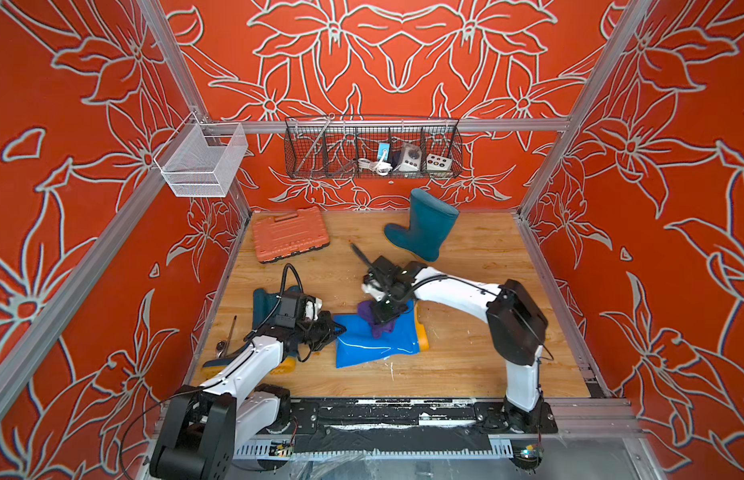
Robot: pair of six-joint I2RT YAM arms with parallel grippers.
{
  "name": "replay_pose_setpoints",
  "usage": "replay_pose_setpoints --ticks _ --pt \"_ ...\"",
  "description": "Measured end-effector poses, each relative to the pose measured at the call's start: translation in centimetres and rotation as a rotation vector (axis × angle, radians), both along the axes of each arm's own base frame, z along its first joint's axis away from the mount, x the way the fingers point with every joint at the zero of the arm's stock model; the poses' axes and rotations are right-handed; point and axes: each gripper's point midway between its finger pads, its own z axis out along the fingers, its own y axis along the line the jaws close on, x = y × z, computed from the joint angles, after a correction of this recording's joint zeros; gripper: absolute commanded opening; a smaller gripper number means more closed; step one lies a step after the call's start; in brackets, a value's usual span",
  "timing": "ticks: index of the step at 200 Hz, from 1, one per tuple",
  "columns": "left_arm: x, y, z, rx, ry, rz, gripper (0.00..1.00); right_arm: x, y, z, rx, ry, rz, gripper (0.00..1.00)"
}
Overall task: Wipe the rubber boots with a cloth
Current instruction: Wipe the dirt off the rubber boot.
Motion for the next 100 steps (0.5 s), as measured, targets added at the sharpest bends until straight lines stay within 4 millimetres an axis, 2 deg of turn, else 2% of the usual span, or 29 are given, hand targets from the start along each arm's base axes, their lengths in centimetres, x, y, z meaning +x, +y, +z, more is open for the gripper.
replay_pose_setpoints --ticks 19,36,57,73,100 --pt "-3.1 -1.1 -3.2 -0.036 0.101 -0.044 0.43 0.9 2.4 0.3 0.03 -0.013 0.045 0.0" --pt "-4.7 -2.4 -4.8 -0.069 0.146 -0.079 0.38 2.4 4.3 0.3 0.054 -0.022 0.064 0.0" --pt "-5.1 -4.2 -5.5 -0.078 0.163 -0.13 0.39 4.4 5.5 0.2 0.036 -0.04 0.073 0.0" --pt "-5.3 -5.9 -5.5 -0.076 0.169 -0.185 0.4 6.8 5.9 0.6 0.011 -0.076 0.061 0.0" --pt "-4.7 -9.3 -5.3 -0.096 0.187 -0.266 0.4 11.0 4.7 0.4 -0.02 -0.089 0.008 0.0"
